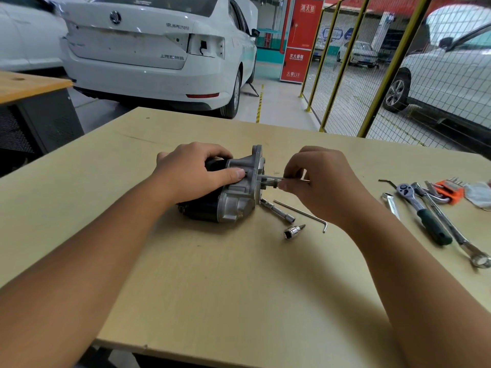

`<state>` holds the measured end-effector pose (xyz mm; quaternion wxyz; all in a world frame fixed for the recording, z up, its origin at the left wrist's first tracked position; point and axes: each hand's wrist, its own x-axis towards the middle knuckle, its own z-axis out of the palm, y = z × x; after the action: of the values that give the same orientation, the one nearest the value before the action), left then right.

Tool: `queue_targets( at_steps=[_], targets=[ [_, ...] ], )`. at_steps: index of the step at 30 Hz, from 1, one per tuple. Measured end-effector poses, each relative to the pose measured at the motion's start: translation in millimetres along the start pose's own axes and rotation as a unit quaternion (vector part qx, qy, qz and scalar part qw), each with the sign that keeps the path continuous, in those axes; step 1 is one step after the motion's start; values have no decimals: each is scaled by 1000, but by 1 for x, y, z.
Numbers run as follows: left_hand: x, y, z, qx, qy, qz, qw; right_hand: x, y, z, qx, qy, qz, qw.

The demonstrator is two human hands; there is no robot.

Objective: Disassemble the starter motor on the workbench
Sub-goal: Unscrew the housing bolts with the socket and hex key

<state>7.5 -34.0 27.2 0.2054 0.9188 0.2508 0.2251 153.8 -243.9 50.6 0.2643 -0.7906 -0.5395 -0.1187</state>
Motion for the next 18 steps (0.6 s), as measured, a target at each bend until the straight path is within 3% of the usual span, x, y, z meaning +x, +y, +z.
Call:
queue_targets(
  at_steps=[7,18],
  targets=[
    [-1,1,1,1,8,4,1000,1,5,8,17,-51,1,999],
    [0,0,0,3,0,3,1000,2,4,10,1,30,-15,999]
  ],
)
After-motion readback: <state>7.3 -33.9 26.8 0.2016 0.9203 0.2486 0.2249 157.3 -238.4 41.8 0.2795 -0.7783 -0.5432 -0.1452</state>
